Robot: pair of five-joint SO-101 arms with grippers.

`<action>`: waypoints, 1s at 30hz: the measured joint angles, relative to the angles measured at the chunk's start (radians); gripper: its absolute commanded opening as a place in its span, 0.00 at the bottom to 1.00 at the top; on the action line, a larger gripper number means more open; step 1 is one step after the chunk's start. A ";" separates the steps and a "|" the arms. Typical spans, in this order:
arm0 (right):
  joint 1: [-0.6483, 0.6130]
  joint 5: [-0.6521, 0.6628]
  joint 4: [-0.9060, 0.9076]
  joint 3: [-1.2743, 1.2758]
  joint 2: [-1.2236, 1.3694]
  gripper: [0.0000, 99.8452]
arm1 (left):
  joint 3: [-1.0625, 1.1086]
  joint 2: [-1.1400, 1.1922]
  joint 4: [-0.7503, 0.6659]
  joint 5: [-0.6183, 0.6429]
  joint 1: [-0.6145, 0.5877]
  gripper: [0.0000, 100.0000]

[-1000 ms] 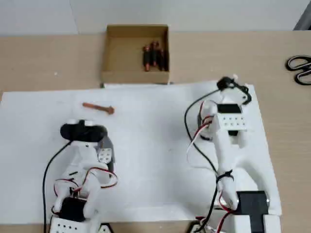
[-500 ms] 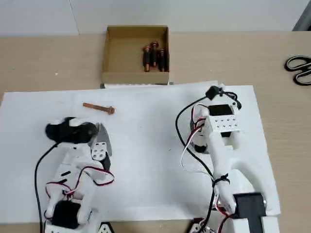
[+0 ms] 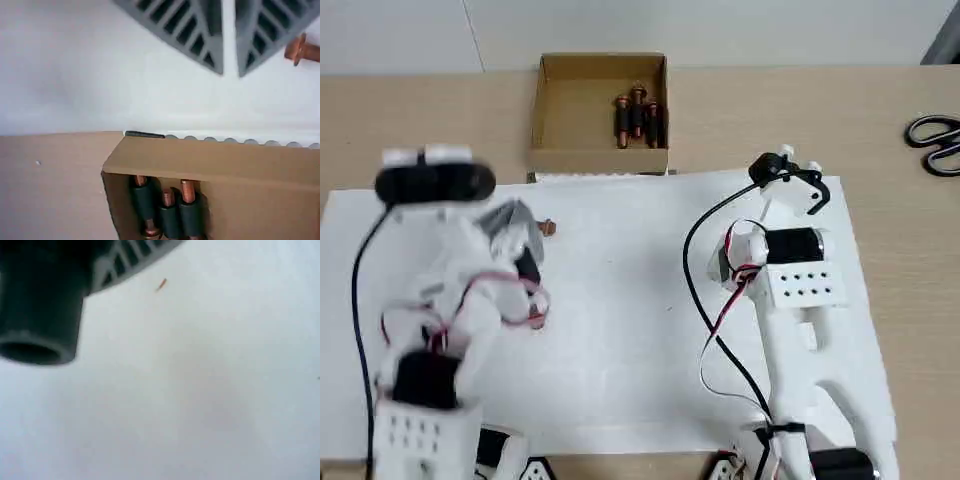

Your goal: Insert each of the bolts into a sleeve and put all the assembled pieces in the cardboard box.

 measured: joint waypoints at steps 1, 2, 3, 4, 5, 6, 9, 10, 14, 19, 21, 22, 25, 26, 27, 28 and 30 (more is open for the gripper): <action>0.000 0.002 0.008 0.000 -0.008 0.00 | -0.058 0.064 0.018 0.003 0.000 0.01; 0.000 0.002 0.014 0.000 -0.014 0.00 | -0.118 0.123 0.040 0.008 0.000 0.01; 0.000 0.002 0.017 0.000 -0.018 0.00 | -0.176 0.180 0.068 0.015 0.000 0.01; 0.000 0.002 0.020 0.000 -0.021 0.00 | -0.235 0.233 0.097 0.021 0.000 0.01; 0.000 0.002 0.021 0.000 -0.025 0.00 | -0.292 0.284 0.127 0.021 0.000 0.01; 0.000 0.002 0.023 0.000 -0.028 0.00 | -0.342 0.328 0.157 0.021 0.000 0.01; 0.000 0.002 0.025 0.000 -0.044 0.00 | -0.491 0.457 0.270 0.025 0.000 0.01; 0.000 0.002 0.025 0.000 -0.051 0.00 | -0.535 0.497 0.315 0.025 0.000 0.01; 0.000 0.002 0.031 0.002 -0.080 0.00 | -0.666 0.609 0.482 0.049 0.000 0.01; 0.000 0.002 0.044 0.002 -0.098 0.00 | -0.733 0.674 0.603 0.064 0.000 0.01; 0.000 0.002 0.044 0.002 -0.098 0.00 | -0.733 0.698 0.640 0.052 0.000 0.01; 0.000 0.002 0.044 0.002 -0.098 0.00 | -0.733 0.713 0.658 0.023 0.000 0.01; 0.000 0.002 0.044 0.002 -0.098 0.00 | -0.733 0.767 0.712 -0.129 -0.017 0.01; 0.000 0.002 0.044 0.002 -0.098 0.00 | -0.733 0.790 0.720 -0.183 -0.031 0.01; 0.003 0.002 0.044 0.002 -0.098 0.00 | -0.733 0.813 0.723 -0.250 -0.048 0.01; 0.009 0.003 0.044 0.002 -0.098 0.00 | -0.733 0.836 0.723 -0.322 -0.068 0.01; 0.028 0.002 0.044 0.002 -0.098 0.00 | -0.733 0.876 0.727 -0.473 -0.107 0.01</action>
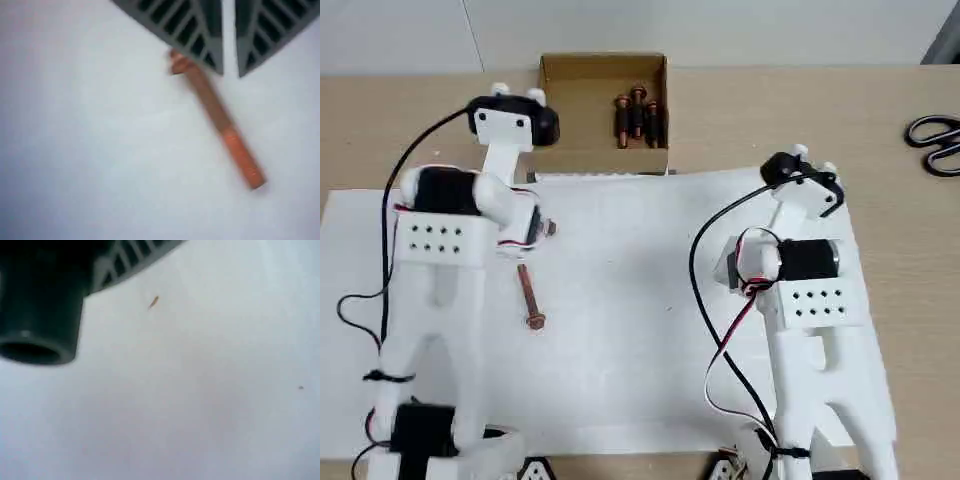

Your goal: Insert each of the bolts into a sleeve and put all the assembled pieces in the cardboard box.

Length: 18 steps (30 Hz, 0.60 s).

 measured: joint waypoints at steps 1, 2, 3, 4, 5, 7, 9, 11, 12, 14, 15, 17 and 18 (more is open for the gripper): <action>0.009 0.000 0.000 0.000 0.000 0.00 | 0.000 0.017 0.000 -0.075 -0.021 0.01; 0.020 0.000 0.000 0.000 0.000 0.00 | 0.000 0.031 0.000 -0.152 -0.040 0.01; 0.028 0.000 0.000 0.000 0.000 0.00 | 0.000 0.043 0.000 -0.221 -0.057 0.01; 0.032 0.000 0.000 0.000 0.000 0.00 | 0.000 0.051 0.000 -0.288 -0.069 0.01; 0.035 0.000 0.000 0.000 0.000 0.00 | 0.000 0.060 0.000 -0.356 -0.072 0.01; 0.035 0.000 0.000 0.000 0.000 0.00 | -0.008 0.081 0.000 -0.483 -0.072 0.01; 0.034 0.000 0.000 0.000 0.000 0.00 | -0.008 0.101 0.000 -0.605 -0.069 0.01; 0.034 0.000 0.000 0.000 0.000 0.00 | -0.008 0.127 -0.006 -0.727 -0.069 0.01; 0.035 0.000 0.000 0.000 0.000 0.00 | -0.008 0.141 -0.020 -0.789 -0.069 0.01; 0.034 0.000 0.000 0.014 0.000 0.00 | -0.008 0.163 -0.058 -0.890 -0.069 0.01; 0.034 0.000 0.000 0.025 0.000 0.00 | -0.008 0.172 -0.078 -0.927 -0.069 0.01; 0.034 0.000 0.000 0.052 0.000 0.00 | -0.008 0.184 -0.117 -1.005 -0.069 0.01; 0.034 0.000 0.000 0.068 0.000 0.00 | -0.008 0.187 -0.132 -1.042 -0.069 0.01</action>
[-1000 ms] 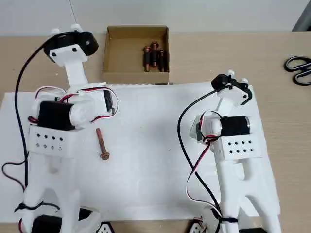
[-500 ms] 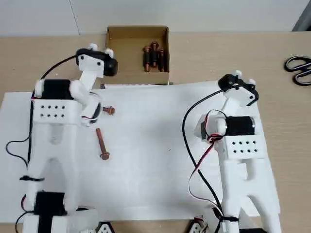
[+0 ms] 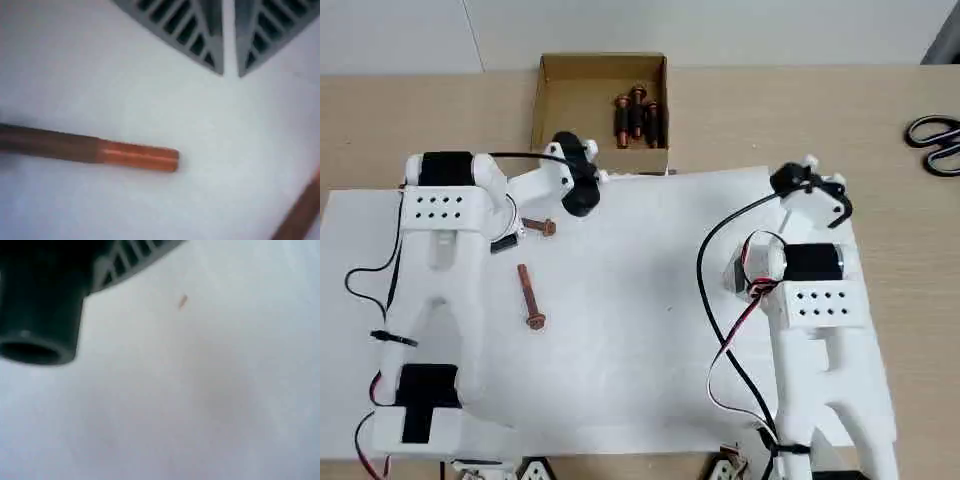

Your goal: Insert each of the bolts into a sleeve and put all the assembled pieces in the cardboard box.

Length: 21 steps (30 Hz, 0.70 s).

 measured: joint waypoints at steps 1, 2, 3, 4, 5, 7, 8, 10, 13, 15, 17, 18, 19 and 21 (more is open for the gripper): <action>0.000 0.000 0.000 0.009 0.000 0.00 | 0.000 0.002 -0.012 -0.032 0.000 0.01; 0.002 0.000 0.000 0.012 0.000 0.00 | 0.000 0.002 -0.021 -0.064 0.000 0.01; 0.002 0.006 0.000 0.012 0.000 0.00 | 0.000 0.003 -0.032 -0.094 0.000 0.01; 0.002 0.014 0.000 0.012 0.000 0.00 | 0.000 0.006 -0.041 -0.112 0.000 0.01; 0.000 0.026 0.000 0.014 0.000 0.00 | 0.000 0.006 -0.049 -0.124 0.000 0.01; 0.000 0.048 -0.011 0.021 0.000 0.00 | 0.000 0.006 -0.061 -0.140 0.000 0.01; 0.000 0.058 -0.018 0.021 0.000 0.00 | 0.000 0.006 -0.063 -0.146 0.000 0.01; 0.000 0.068 -0.035 0.021 0.000 0.00 | 0.000 0.006 -0.063 -0.153 0.000 0.01; 0.000 0.072 -0.057 0.021 0.000 0.00 | 0.000 0.014 -0.063 -0.161 0.000 0.01; 0.000 0.072 -0.068 0.021 0.000 0.00 | -0.002 0.043 -0.064 -0.163 0.000 0.02; 0.000 0.072 -0.077 0.021 0.000 0.00 | -0.002 0.089 -0.095 -0.167 0.000 0.05; 0.000 0.072 -0.077 0.021 0.000 0.00 | -0.002 0.114 -0.114 -0.167 0.000 0.06; 0.000 0.072 -0.078 0.021 0.000 0.00 | -0.008 0.137 -0.132 -0.169 0.000 0.06; 0.000 0.072 -0.080 0.021 0.000 0.00 | -0.035 0.180 -0.150 -0.169 0.000 0.06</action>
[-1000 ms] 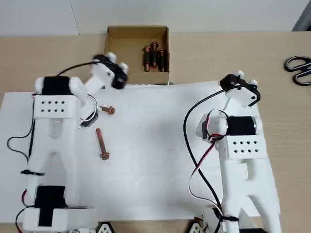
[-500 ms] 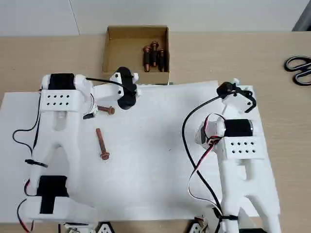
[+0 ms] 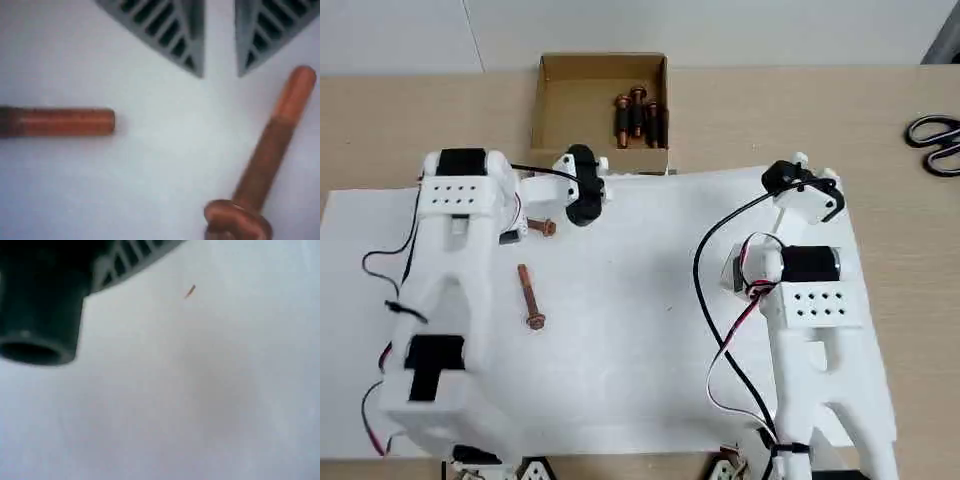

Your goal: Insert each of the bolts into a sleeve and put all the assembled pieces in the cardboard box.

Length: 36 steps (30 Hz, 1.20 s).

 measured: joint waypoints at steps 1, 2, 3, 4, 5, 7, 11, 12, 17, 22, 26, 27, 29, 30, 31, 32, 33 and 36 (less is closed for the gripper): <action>0.000 0.000 0.000 0.000 0.000 0.00 | -0.015 0.020 -0.003 0.000 0.000 0.07; 0.000 0.000 0.000 0.006 0.000 0.00 | -0.031 0.037 -0.008 0.000 0.000 0.07; 0.000 0.000 0.000 0.011 0.000 0.00 | -0.044 0.055 -0.009 0.000 0.000 0.07; 0.000 0.000 0.000 0.018 0.000 0.00 | -0.060 0.072 -0.009 0.000 0.005 0.07; 0.000 0.000 -0.003 0.026 0.000 0.00 | -0.072 0.087 -0.009 0.000 0.009 0.07; 0.000 0.000 -0.003 0.038 0.000 0.00 | -0.098 0.123 -0.009 0.000 0.017 0.07; 0.000 0.000 -0.003 0.051 0.000 0.00 | -0.135 0.183 -0.009 0.000 0.032 0.07; 0.000 0.000 -0.003 0.051 0.000 0.00 | -0.140 0.196 -0.009 0.000 0.037 0.07; 0.000 0.000 -0.003 0.051 0.000 0.00 | -0.158 0.245 -0.009 0.000 0.057 0.07; 0.000 0.000 -0.003 0.051 0.000 0.00 | -0.158 0.287 -0.014 -0.009 0.057 0.07; 0.000 0.000 -0.003 0.051 0.000 0.00 | -0.184 0.310 -0.017 -0.009 0.057 0.07; 0.000 0.000 -0.003 0.051 0.000 0.00 | -0.201 0.313 -0.017 -0.009 0.057 0.07; 0.000 0.000 -0.017 0.051 0.000 0.00 | -0.241 0.325 -0.017 -0.009 0.057 0.07; 0.000 0.000 -0.025 0.051 0.000 0.00 | -0.256 0.328 -0.017 -0.009 0.057 0.07; 0.000 0.000 -0.032 0.051 0.000 0.00 | -0.272 0.330 -0.017 -0.009 0.057 0.07; 0.000 0.002 -0.040 0.051 0.000 0.00 | -0.285 0.330 -0.017 -0.009 0.057 0.07; 0.000 0.009 -0.048 0.051 0.000 0.00 | -0.301 0.330 -0.017 -0.009 0.057 0.07; 0.000 0.029 -0.058 0.051 0.000 0.00 | -0.353 0.333 0.012 -0.009 0.057 0.07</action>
